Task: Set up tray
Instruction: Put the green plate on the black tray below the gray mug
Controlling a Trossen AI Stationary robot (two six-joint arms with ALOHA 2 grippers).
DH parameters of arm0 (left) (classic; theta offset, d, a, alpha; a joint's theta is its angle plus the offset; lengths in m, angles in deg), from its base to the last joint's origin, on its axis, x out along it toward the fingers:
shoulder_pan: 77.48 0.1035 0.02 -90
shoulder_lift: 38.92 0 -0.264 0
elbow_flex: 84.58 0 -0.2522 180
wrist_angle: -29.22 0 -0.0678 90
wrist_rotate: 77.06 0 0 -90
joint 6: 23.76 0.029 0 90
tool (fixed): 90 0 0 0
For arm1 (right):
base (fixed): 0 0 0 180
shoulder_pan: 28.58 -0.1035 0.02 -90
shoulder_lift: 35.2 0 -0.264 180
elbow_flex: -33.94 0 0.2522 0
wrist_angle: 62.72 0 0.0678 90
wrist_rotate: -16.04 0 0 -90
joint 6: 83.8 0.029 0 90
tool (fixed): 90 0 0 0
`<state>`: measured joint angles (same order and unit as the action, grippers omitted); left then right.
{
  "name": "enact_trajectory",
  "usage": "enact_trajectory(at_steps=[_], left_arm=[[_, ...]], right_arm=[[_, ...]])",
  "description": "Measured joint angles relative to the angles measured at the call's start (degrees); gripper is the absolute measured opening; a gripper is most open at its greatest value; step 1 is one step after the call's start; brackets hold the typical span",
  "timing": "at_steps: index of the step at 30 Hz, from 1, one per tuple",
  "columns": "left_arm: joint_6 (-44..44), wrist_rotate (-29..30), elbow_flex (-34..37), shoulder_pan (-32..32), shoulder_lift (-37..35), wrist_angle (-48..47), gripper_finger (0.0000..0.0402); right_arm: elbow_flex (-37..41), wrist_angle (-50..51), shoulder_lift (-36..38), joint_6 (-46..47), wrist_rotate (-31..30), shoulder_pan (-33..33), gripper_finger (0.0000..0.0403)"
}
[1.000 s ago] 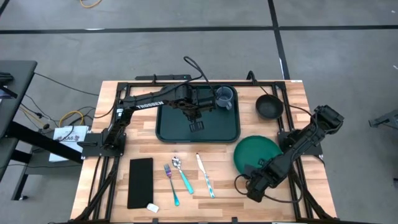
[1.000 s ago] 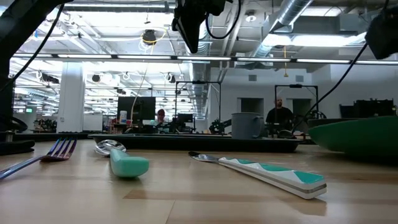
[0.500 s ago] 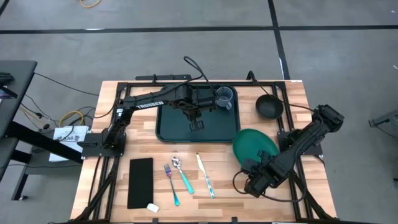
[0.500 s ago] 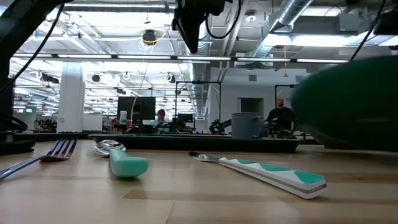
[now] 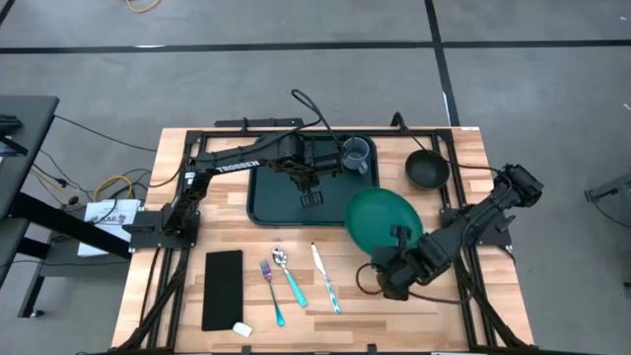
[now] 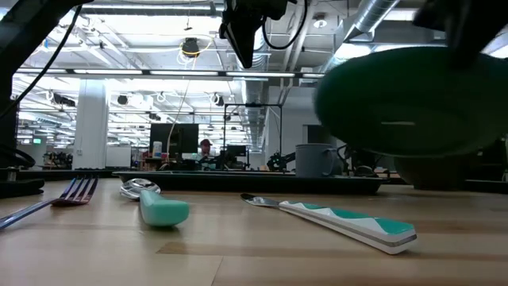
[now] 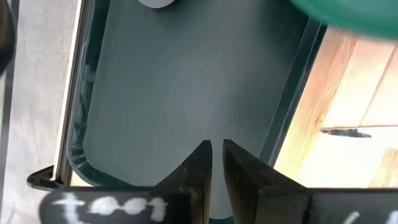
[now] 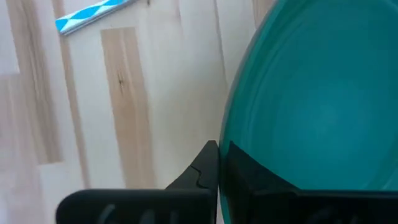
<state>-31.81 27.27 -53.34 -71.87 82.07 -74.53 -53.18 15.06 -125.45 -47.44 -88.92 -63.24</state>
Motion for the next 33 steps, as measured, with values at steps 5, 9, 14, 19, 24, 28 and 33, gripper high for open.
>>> enact_trajectory(at_steps=[5, 9, 14, 19, 24, 28, 33], left_arm=[[-0.2, 0.0, 0.0, 0.0, 0.0, 0.0, 0.0030], [-1.3, 0.0, 0.0, 0.0, 0.0, 0.0, 0.0030], [-2.7, 0.0, 0.0, 0.0, 0.0, 0.0, 0.0030], [-3.3, 0.0, 0.0, 0.0, 0.0, 0.0, 0.0030], [-3.3, 0.0, 0.0, 0.0, 0.0, 0.0, 0.0030], [-3.3, 0.0, 0.0, 0.0, 0.0, 0.0, 0.0030], [-3.0, 0.0, 0.0, 0.2, 0.0, 0.0, 0.0030]], right_arm=[[-0.7, -3.6, 0.0, -13.6, 1.8, 3.4, 0.0000], [-0.7, -6.8, 0.0, -22.6, 3.9, 6.5, 0.0000], [-0.7, -9.1, 0.0, -31.4, 4.8, 11.3, 0.0000], [-0.7, -10.5, 0.0, -36.7, 6.4, 16.5, 0.0000], [-0.6, -14.2, 0.0, -39.9, 8.3, 20.4, 0.0000], [0.4, -16.9, -1.1, -41.0, 9.1, 22.5, 0.0000], [0.6, -16.4, -5.1, -43.4, 9.1, 23.7, 0.0000]])
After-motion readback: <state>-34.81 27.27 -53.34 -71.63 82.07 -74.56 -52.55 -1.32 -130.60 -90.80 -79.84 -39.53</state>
